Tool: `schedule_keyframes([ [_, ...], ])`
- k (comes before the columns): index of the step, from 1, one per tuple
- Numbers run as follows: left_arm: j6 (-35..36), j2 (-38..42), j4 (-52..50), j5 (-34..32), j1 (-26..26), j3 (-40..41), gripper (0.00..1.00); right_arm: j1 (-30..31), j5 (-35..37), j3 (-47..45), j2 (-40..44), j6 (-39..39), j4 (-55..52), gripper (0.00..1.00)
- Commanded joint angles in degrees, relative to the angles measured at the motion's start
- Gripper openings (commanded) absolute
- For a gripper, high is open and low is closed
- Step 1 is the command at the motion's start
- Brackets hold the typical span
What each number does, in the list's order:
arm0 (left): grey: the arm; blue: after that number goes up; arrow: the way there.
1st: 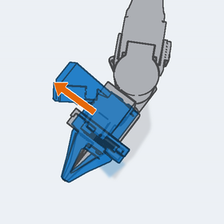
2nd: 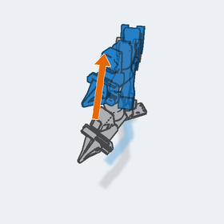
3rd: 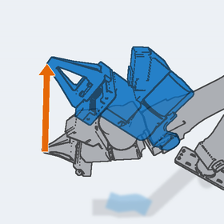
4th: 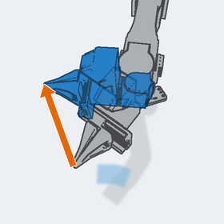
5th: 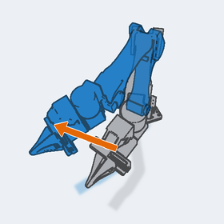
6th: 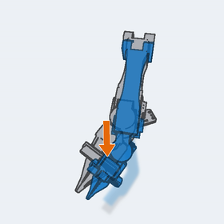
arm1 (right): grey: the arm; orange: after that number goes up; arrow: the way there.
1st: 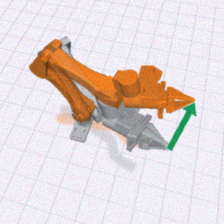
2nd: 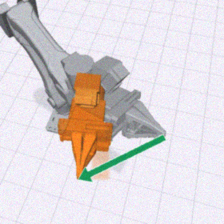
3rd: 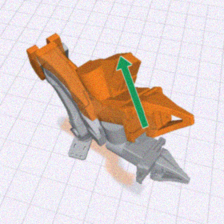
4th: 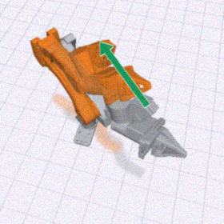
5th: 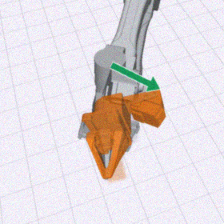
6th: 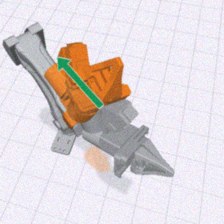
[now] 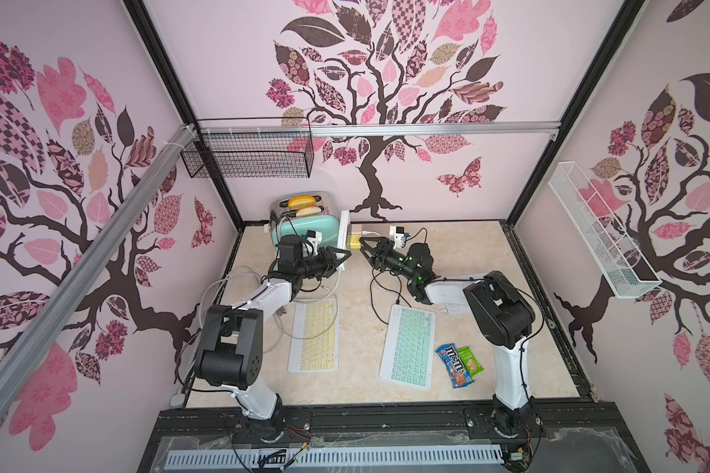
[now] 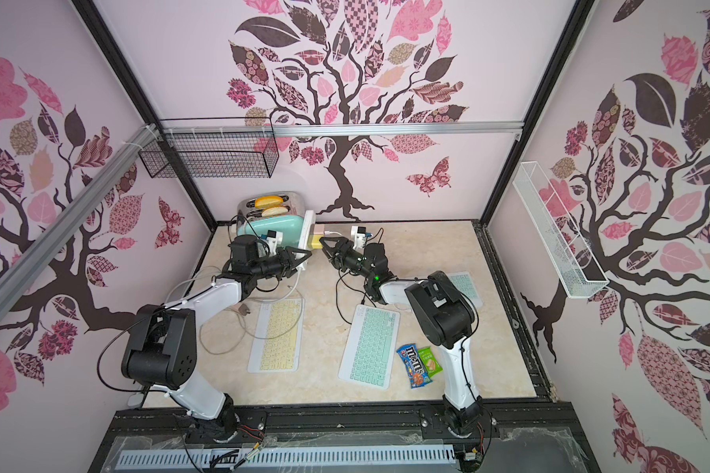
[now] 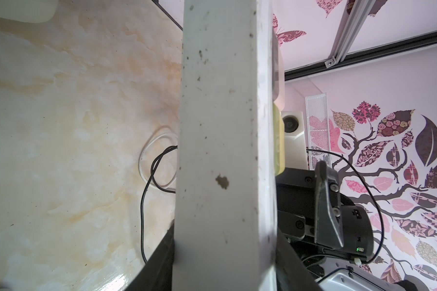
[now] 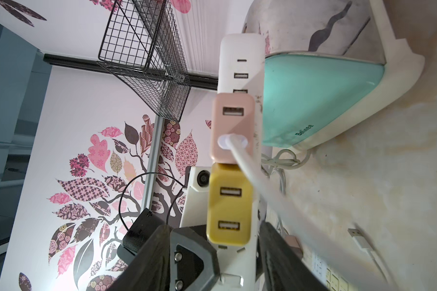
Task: Unplug the wireless keyboard
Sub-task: Remove the power cord from the plug.
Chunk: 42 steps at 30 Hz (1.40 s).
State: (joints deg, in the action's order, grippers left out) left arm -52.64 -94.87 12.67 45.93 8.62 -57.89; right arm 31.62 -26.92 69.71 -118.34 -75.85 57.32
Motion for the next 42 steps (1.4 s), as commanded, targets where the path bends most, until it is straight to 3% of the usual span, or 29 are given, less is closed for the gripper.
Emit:
schedule_keyframes([
  [1, 1.6, 2.2, 3.9, 3.0, 0.5, -2.4, 0.0, 0.4, -0.8, 3.1, -0.5, 0.8, -2.0, 0.6],
  [31, 5.4, 2.1, -0.8, 4.1, 0.7, -3.2, 0.0, -0.3, -0.9, 2.1, -1.3, -0.7, -4.4, 0.6],
  [36, 6.3, 1.9, -1.9, 4.5, 0.8, -3.3, 0.0, -0.3, -1.3, 3.4, -1.6, -0.8, -5.8, 0.55],
  [42, 7.9, 1.7, -3.0, 5.0, 1.1, -3.9, 0.0, -0.3, -1.6, 3.9, -2.3, -0.9, -6.1, 0.4],
])
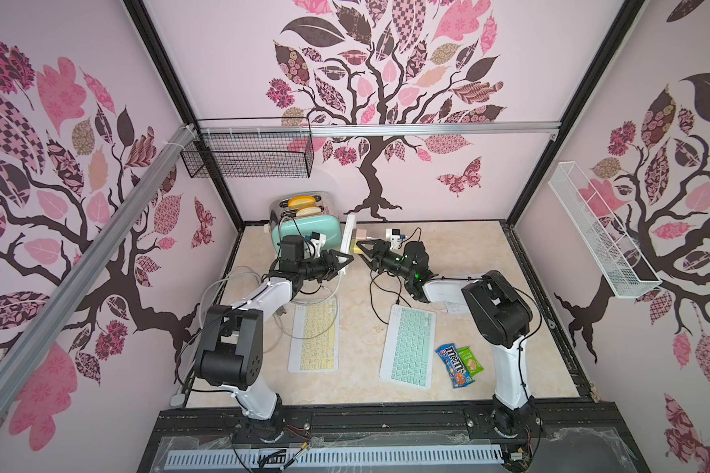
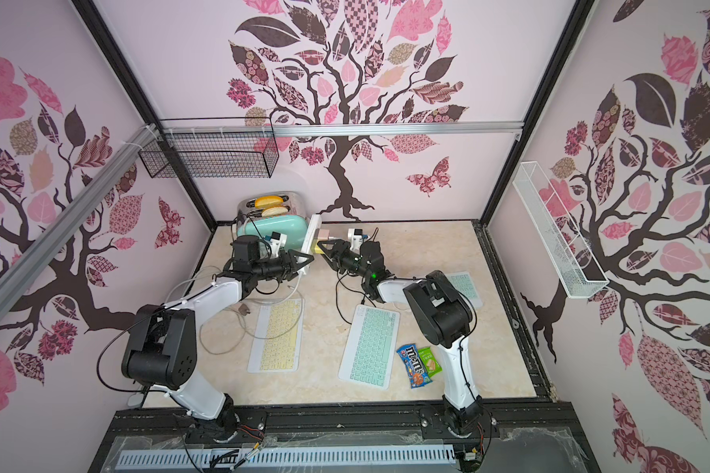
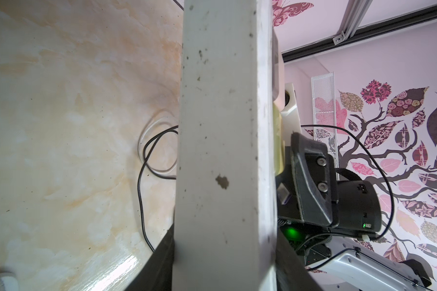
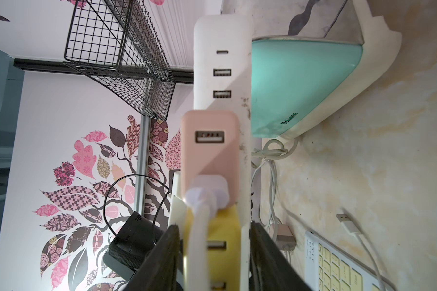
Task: Unplug the wireless keyboard
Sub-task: Remove the power cord from the plug.
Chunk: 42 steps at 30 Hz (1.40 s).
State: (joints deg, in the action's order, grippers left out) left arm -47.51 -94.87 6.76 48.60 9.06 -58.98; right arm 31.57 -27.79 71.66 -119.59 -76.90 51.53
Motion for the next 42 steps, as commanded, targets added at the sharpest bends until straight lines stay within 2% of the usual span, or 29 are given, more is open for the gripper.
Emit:
schedule_keyframes([
  [1, 3.3, 1.5, 0.7, 2.5, 0.6, -3.2, 0.0, -0.2, -0.7, 1.9, -1.2, 0.0, -0.1, 0.36],
  [9, 3.6, 1.4, 0.1, 3.1, 0.8, -3.8, 0.0, -0.2, -0.8, 2.0, -2.3, 0.0, 0.6, 0.02],
  [10, 3.5, 1.4, 0.2, 2.7, 0.8, -3.8, 0.0, -0.2, -0.8, 1.9, -2.4, -0.1, 1.1, 0.0],
  [17, 1.3, 1.9, 2.0, -0.1, 0.5, -3.5, 0.0, -0.6, -0.6, -0.1, -3.0, -1.8, 8.4, 0.0],
  [22, -3.5, 3.9, 9.5, -4.6, -0.7, -0.5, 0.0, -0.9, 0.5, -1.6, -3.0, -2.1, 14.2, 0.0],
  [26, -3.5, 5.0, 9.1, -6.8, -0.9, -0.6, 0.0, -1.1, 0.5, -3.0, -1.2, 0.7, 12.4, 0.0],
  [33, -1.3, 4.3, 6.4, -3.6, -0.9, -2.1, 0.0, -1.2, -2.2, -2.5, -0.6, 3.3, 9.3, 0.0],
  [36, -0.6, 4.0, 5.7, -2.3, -0.8, -2.0, 0.0, -1.2, -3.4, -1.3, -0.7, 3.3, 9.4, 0.39],
  [37, -0.4, 3.8, 5.2, -2.1, -0.8, -2.0, 0.0, -1.3, -3.4, -1.5, -0.4, 3.3, 9.2, 0.46],
  [39, 0.3, 3.9, 4.5, -1.9, -0.8, -1.9, 0.0, -1.2, -3.5, -1.7, 0.4, 3.8, 7.8, 0.57],
  [42, 1.3, 4.1, 3.0, -1.7, -0.8, -2.3, 0.0, -1.3, -4.5, -3.2, 3.4, 5.1, 3.1, 0.67],
])
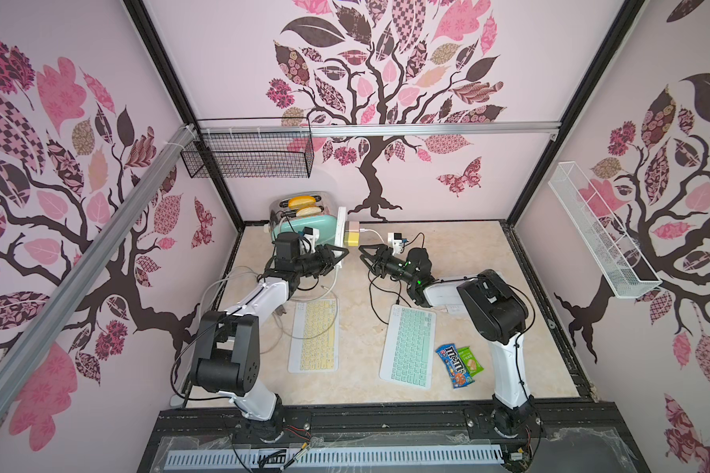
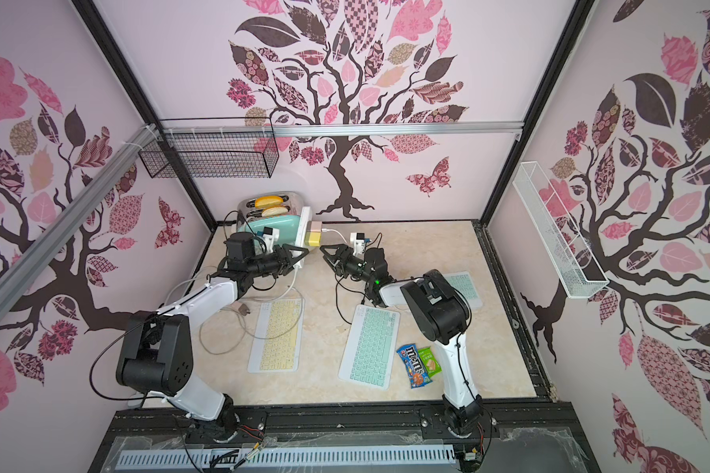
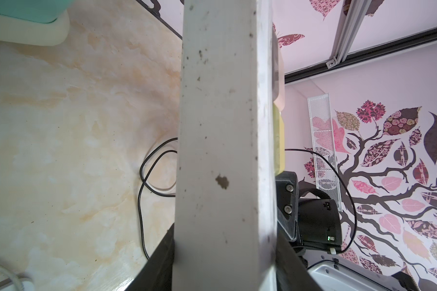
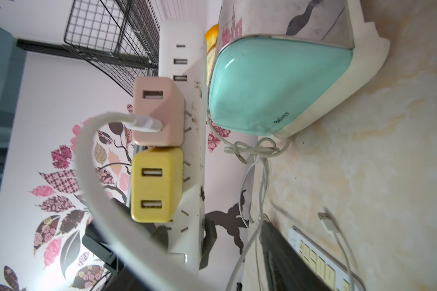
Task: Unplug the wireless keyboard
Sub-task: Remove the power cord from the plug.
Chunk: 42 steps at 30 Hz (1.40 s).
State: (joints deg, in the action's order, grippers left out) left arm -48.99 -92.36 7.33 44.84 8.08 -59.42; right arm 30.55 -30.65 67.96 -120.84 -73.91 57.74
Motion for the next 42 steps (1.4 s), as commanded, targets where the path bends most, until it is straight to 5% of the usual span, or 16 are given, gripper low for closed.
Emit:
schedule_keyframes([
  [1, 3.3, 1.6, 1.4, 2.2, 0.3, -2.1, 0.0, -0.4, -2.5, -0.1, 6.2, 3.1, -6.2, 0.71],
  [6, 5.7, 1.1, -2.8, 2.1, 0.2, -3.9, 0.0, -0.9, -8.3, -2.9, 14.1, 11.0, -26.8, 0.82],
  [11, 6.9, 0.4, -4.9, 1.8, 0.2, -4.7, 0.0, -2.8, -9.1, -1.0, 21.8, 28.9, -63.5, 0.88],
  [20, 9.2, -0.1, -7.1, 2.6, 0.2, -5.7, 0.0, -8.3, -6.6, 3.4, 31.0, 49.4, -95.7, 0.89],
  [22, 9.3, -0.4, -7.0, 3.4, 0.3, -5.8, 0.0, -8.3, -11.3, 3.6, 32.2, 46.2, -91.0, 0.89],
  [25, 9.6, -0.4, -7.1, 4.7, 0.4, -6.1, 0.0, -8.3, -17.0, -1.3, 33.0, 28.9, -67.4, 0.89],
  [29, 10.3, 0.3, -8.5, 5.2, 0.5, -6.6, 0.0, -7.8, -15.1, -2.7, 27.7, 8.9, -41.4, 0.88],
  [32, 10.8, 0.9, -9.0, 5.9, 0.5, -6.8, 0.0, -5.8, -15.5, 5.2, 21.8, 9.0, -42.4, 0.87],
  [37, 10.6, 1.5, -9.0, 6.2, 1.1, -6.7, 0.0, -2.0, -7.2, 18.3, 15.8, 23.4, -62.3, 0.83],
  [42, 10.1, 1.3, -8.9, 6.0, 1.9, -7.1, 0.0, -1.6, -6.5, 19.5, 11.0, 21.1, -58.0, 0.77],
])
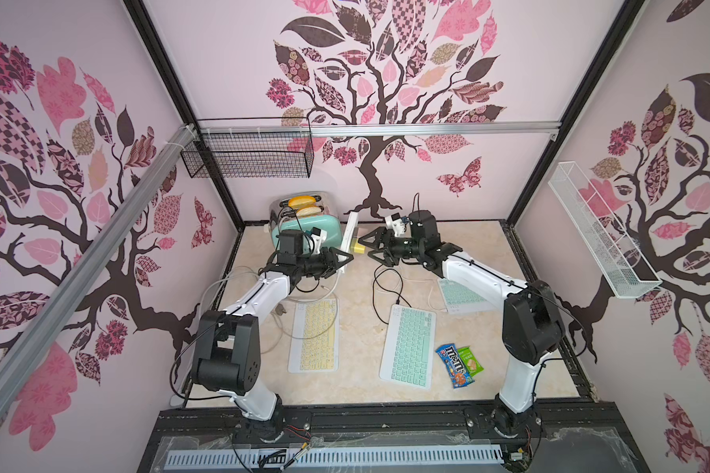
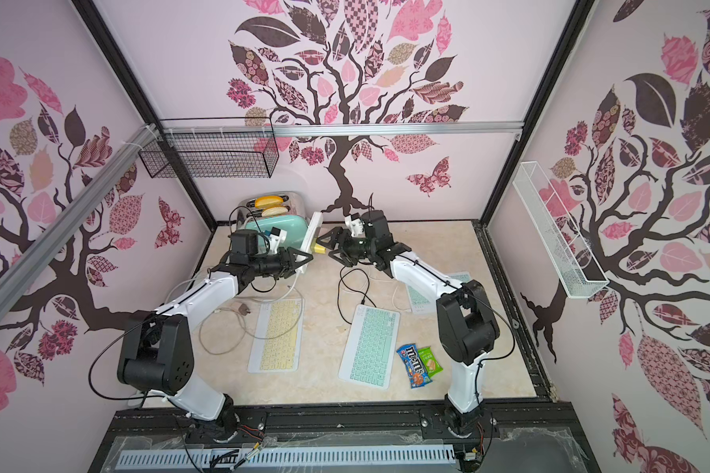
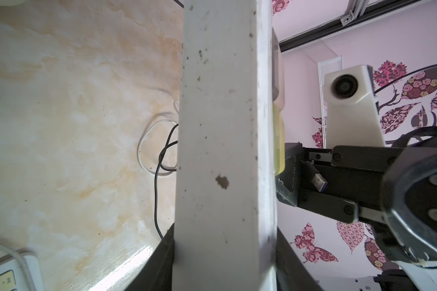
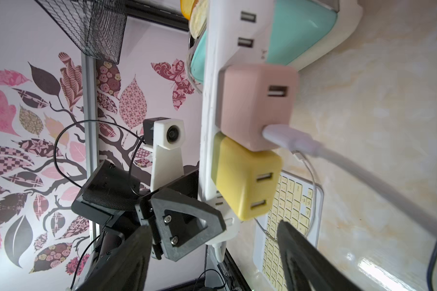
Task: Unplug the wireless keyboard
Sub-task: Remove the power cord from the plug, then place the power cord at the center of the board.
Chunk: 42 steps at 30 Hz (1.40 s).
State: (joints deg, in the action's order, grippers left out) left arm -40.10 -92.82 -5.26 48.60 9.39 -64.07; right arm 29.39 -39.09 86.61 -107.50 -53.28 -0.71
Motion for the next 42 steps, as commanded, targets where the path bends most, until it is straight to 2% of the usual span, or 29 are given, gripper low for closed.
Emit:
schedule_keyframes([
  [1, 1.0, 1.6, 3.7, 2.4, 0.7, -2.6, 0.0, -0.5, 1.3, 0.4, -2.8, -0.9, 3.0, 0.75],
  [6, 0.1, 1.6, 4.3, 2.0, 1.0, -2.9, 0.0, -0.3, 0.9, 0.1, -4.1, -2.8, 5.9, 0.74],
  [9, -1.7, 1.4, 5.7, 2.5, 1.1, -2.7, 0.0, -0.3, 1.0, -2.4, -4.3, -5.2, 13.1, 0.71],
  [16, -2.4, 1.4, 6.3, 3.7, 1.1, -2.5, 0.0, -0.9, 0.2, -5.6, -7.8, -14.8, 33.3, 0.53],
  [21, -2.5, 1.1, 6.0, 3.9, 1.2, -2.5, 0.0, -0.9, -0.1, -6.4, -9.4, -19.6, 40.4, 0.35],
  [27, -2.6, 0.8, 6.0, 3.6, 1.1, -2.9, 0.0, -0.9, -0.8, -8.8, -10.0, -23.5, 45.7, 0.03],
  [28, -2.6, 0.7, 5.9, 3.2, 1.1, -2.9, 0.0, -0.9, -0.8, -9.1, -10.1, -24.1, 46.4, 0.0],
  [37, -6.8, 0.9, 11.2, 0.7, -0.2, -1.7, 0.0, -0.9, -2.5, -10.5, -9.8, -25.1, 50.2, 0.0],
  [39, -6.8, 0.7, 11.2, 1.0, -0.2, -2.0, 0.0, -1.0, -3.0, -10.8, -9.6, -25.2, 50.4, 0.16],
  [41, -6.6, 0.7, 11.0, 1.3, -0.3, -2.2, 0.0, -1.2, -3.9, -11.9, -8.9, -25.9, 50.7, 0.47],
  [42, -6.5, 0.7, 10.8, 1.3, -0.3, -2.2, 0.0, -1.5, -4.4, -12.9, -8.3, -26.2, 50.5, 0.55],
])
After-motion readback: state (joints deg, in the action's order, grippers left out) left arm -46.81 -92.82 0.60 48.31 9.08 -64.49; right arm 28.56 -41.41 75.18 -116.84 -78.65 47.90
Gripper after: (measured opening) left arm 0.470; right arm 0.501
